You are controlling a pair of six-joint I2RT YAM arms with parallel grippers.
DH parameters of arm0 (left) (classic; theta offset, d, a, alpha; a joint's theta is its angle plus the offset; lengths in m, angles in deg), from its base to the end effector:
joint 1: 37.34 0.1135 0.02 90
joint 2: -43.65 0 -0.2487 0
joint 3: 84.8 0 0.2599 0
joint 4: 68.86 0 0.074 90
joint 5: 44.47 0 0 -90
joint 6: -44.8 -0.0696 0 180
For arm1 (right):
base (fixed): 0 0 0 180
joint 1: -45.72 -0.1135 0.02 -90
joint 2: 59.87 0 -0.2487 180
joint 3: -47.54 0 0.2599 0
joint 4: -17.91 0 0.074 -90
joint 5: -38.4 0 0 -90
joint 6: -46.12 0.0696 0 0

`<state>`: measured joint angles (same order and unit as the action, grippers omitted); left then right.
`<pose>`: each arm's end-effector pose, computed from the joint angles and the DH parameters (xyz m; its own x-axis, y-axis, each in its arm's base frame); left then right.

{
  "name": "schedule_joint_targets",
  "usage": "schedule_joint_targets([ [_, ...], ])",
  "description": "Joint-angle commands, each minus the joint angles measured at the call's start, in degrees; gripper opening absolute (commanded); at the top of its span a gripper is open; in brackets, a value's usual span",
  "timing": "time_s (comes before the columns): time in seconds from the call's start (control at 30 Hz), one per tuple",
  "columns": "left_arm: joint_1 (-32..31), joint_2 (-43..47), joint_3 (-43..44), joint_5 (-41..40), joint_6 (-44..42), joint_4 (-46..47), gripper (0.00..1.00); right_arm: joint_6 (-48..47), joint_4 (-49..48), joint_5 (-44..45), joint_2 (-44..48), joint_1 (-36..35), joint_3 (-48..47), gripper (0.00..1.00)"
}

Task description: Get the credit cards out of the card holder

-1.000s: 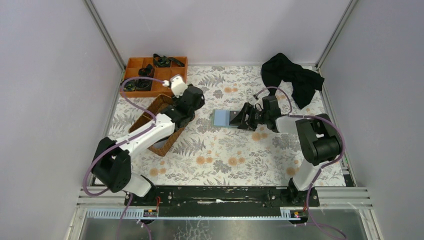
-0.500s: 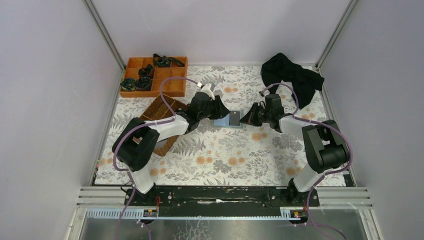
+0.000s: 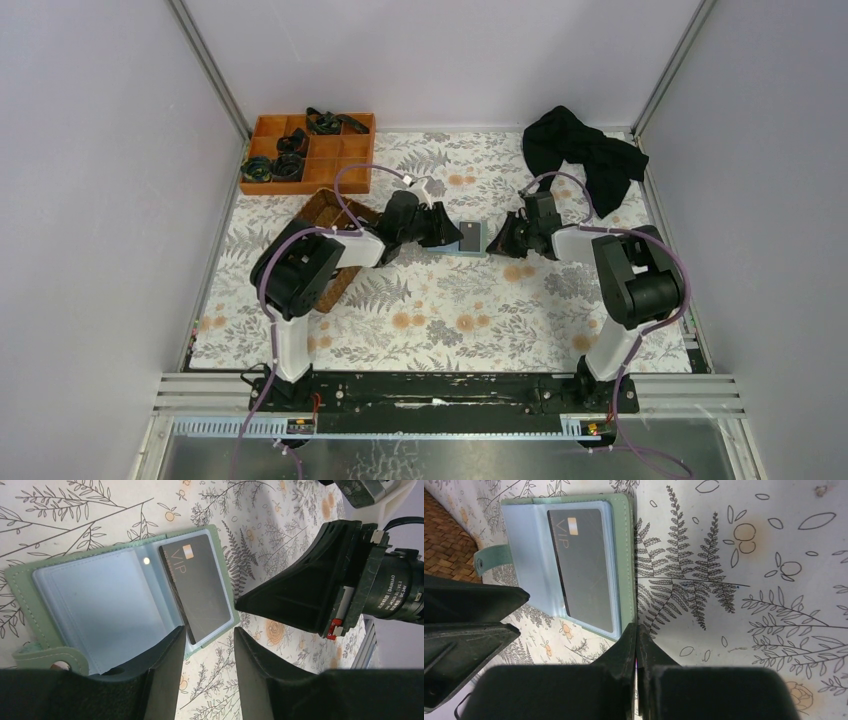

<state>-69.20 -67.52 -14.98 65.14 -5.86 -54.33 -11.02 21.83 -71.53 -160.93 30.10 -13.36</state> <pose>0.3524 -0.2465 0.1107 -0.7728 -0.2228 -0.5942 0.3384 0.6475 -0.6828 0.3466 0.1215 0.0930 -0.8281 0.2981 -0.4748 -0.0472 0.8068 0.5890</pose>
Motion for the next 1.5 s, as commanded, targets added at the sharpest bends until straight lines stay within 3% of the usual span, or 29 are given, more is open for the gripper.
schedule_joint_targets([
  [0.0,0.71,-0.24,0.51,0.91,0.47,4.75,0.47,-1.13,-0.32,0.75,-1.09,0.23,-2.11,0.0],
  [0.63,2.06,-9.52,1.01,6.15,5.86,12.04,0.46,-0.68,-2.15,-3.73,-3.78,0.15,-1.9,0.0],
  [1.0,1.97,-12.8,1.55,13.24,14.99,22.96,0.44,-0.52,-2.15,-4.9,-5.46,-0.28,-2.38,0.0],
  [1.2,2.15,-10.54,-0.24,11.68,12.82,21.17,0.41,-0.82,-2.06,-4.7,-5.14,-0.31,-2.42,0.0],
  [1.47,2.41,-12.7,0.09,18.22,21.37,33.25,0.4,-0.37,-2.36,-6.09,-6.78,-0.41,-2.8,0.0],
])
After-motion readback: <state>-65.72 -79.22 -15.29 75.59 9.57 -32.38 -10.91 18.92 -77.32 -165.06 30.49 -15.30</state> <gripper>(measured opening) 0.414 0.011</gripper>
